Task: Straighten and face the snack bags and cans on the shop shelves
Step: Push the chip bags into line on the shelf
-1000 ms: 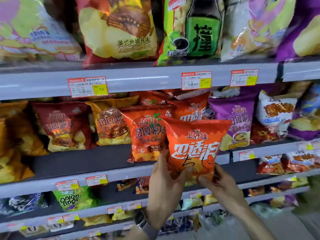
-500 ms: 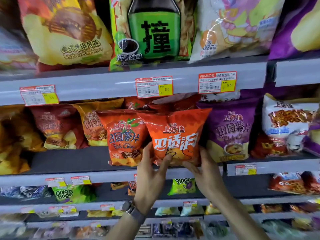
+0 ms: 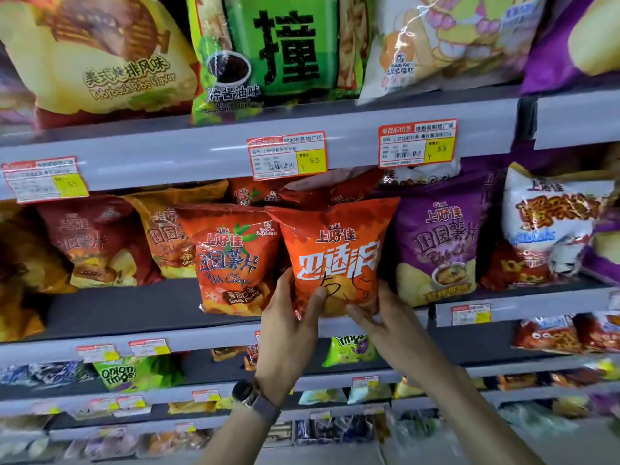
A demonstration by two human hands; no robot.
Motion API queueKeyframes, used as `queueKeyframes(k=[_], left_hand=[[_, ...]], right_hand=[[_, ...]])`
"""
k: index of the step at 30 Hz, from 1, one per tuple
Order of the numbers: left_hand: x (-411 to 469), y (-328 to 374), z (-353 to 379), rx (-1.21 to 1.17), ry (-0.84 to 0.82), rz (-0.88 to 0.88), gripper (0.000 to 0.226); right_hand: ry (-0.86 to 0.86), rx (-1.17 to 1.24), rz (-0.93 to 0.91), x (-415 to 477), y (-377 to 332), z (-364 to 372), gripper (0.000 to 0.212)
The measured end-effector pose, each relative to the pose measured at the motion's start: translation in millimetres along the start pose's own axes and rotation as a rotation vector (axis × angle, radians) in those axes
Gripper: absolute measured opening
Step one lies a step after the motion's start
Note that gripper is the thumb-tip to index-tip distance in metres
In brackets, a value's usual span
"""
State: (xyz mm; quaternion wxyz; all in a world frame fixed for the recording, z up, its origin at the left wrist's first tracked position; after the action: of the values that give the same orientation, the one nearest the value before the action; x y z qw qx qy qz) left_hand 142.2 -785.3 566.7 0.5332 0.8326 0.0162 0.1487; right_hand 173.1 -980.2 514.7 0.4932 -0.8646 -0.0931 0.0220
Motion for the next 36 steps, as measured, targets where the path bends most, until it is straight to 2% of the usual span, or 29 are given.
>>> queueKeyframes(k=[3,9,13,16,19,22,25,31,36], left_hand=[[6,-7,3,-0.027,-0.045,-0.022,0.044],[16,-11,-2,-0.050,-0.124,0.041,0.058],[3,-12,-10,-0.049,-0.154,0.075,0.065],[7,-12,-20,0.037,-0.147,0.091,0.069],[9,-26,-9,0.088,-0.308,0.003,0.047],[6,-30,3,0.143,-0.418,0.023,0.055],[4,-30,3,0.219,-0.423,0.051,0.063],[12,-38,3,0.266,-0.415,0.099,0.042],[5,-32,6,0.256,-0.396,0.165,0.060]], right_hand=[[0.039,-0.007,0.019,-3,-7,-4,0.067],[0.193,-0.072,0.019,-8,-22,-12,0.072],[0.221,-0.083,0.060,-12,-21,-10,0.069],[0.229,-0.095,0.077,-11,-21,-10,0.069],[0.224,-0.098,0.079,-12,-27,-10,0.072],[0.238,-0.078,0.065,-14,-30,-10,0.077],[0.227,-0.108,0.060,-15,-31,-10,0.071],[0.180,-0.153,0.049,-13,-36,-10,0.064],[0.185,-0.149,0.045,-15,-34,-12,0.070]])
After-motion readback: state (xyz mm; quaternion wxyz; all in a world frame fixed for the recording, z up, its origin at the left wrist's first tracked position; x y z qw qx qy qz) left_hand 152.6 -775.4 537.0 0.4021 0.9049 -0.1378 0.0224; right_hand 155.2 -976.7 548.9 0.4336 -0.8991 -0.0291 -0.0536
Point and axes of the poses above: each hand's wrist, its own x-axis towards the middle knuckle, its own z-axis out of the palm, y = z × x, the point moved 10 cm from there along x, towards the middle knuckle
